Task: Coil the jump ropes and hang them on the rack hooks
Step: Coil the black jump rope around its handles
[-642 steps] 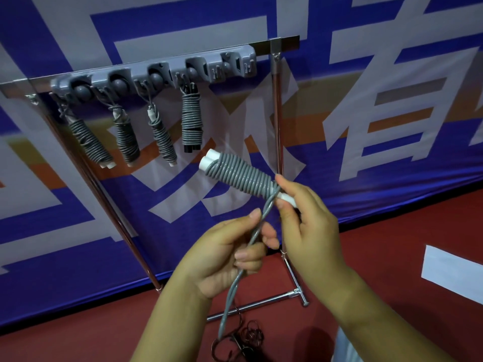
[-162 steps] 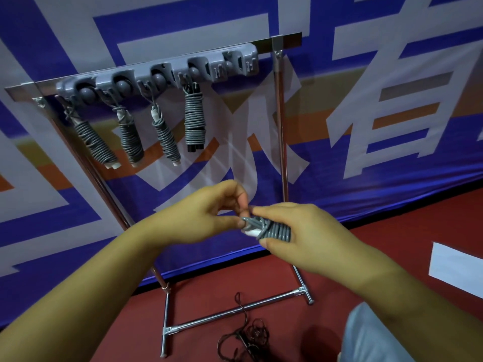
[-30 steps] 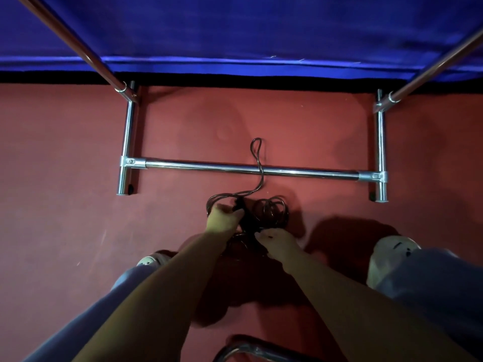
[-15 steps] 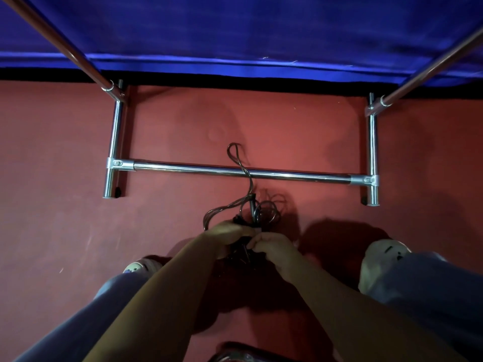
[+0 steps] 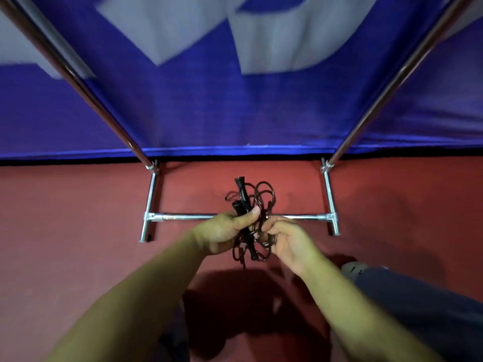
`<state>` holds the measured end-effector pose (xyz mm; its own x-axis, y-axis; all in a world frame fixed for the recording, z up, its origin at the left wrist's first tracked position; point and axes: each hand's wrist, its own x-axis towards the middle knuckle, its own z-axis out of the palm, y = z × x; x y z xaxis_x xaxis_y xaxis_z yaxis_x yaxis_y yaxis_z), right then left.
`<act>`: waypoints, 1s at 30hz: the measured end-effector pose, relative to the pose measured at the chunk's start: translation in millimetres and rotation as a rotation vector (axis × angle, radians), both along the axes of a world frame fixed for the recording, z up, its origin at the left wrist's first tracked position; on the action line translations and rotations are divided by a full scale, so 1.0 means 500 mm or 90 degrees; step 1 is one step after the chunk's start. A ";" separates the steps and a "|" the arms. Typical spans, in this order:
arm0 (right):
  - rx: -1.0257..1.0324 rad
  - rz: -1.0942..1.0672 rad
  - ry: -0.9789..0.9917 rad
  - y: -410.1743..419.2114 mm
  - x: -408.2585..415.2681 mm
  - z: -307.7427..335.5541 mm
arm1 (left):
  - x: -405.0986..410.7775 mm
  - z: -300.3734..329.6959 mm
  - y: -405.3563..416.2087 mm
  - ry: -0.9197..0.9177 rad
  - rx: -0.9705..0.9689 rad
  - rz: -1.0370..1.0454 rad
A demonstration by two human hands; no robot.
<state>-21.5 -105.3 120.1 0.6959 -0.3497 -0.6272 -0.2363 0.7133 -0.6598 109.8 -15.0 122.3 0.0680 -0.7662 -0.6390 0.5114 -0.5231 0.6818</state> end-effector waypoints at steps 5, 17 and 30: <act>-0.055 -0.080 -0.116 -0.008 -0.078 0.237 | -0.041 0.271 0.021 -0.086 -0.063 0.023; -0.254 -0.256 -0.027 0.027 -0.297 0.539 | -0.191 0.737 0.058 -0.234 -0.185 0.063; -0.784 -0.067 -0.060 0.111 -0.274 0.775 | -0.326 0.957 0.108 -0.586 -0.374 0.054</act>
